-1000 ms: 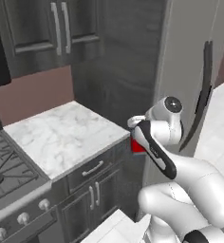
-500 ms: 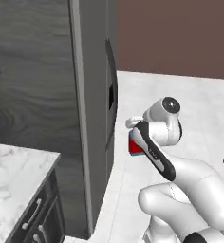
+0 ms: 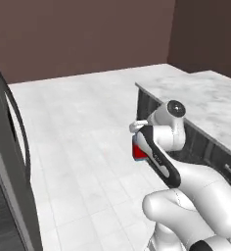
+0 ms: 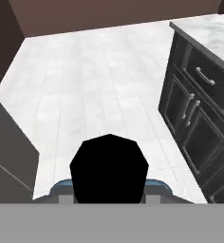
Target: Place the drinks on the dining counter in a tight cluster.
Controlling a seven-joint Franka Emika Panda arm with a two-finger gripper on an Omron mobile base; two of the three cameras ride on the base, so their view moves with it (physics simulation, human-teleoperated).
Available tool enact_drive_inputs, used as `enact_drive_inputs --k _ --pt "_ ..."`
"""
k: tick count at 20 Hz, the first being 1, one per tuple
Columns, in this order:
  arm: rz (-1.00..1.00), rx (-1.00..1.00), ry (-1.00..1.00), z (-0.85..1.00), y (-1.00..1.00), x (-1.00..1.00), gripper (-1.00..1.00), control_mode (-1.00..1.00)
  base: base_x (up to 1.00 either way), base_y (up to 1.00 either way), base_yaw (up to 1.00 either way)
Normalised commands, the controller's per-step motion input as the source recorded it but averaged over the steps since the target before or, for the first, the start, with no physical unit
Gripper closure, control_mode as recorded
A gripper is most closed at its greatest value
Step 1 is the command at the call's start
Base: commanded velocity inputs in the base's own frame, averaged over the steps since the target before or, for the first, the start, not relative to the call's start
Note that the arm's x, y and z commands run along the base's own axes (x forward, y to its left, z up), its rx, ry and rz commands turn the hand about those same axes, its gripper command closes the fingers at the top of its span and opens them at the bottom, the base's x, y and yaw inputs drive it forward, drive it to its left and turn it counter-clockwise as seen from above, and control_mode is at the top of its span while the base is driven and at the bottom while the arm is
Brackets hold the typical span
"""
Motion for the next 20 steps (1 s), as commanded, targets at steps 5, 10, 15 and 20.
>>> enact_drive_inputs --k 5,10,15,20 --pt "0.0 0.0 0.0 0.0 0.0 0.0 1.0 1.0 -0.03 0.04 -0.96" --pt "0.0 0.0 0.0 0.0 0.0 0.0 1.0 1.0 0.0 0.02 -0.99" --pt "0.0 0.0 0.0 0.0 0.0 0.0 1.0 1.0 0.0 0.03 -0.99" --pt "0.0 0.0 0.0 0.0 0.0 0.0 1.0 1.0 0.0 0.04 -0.97"
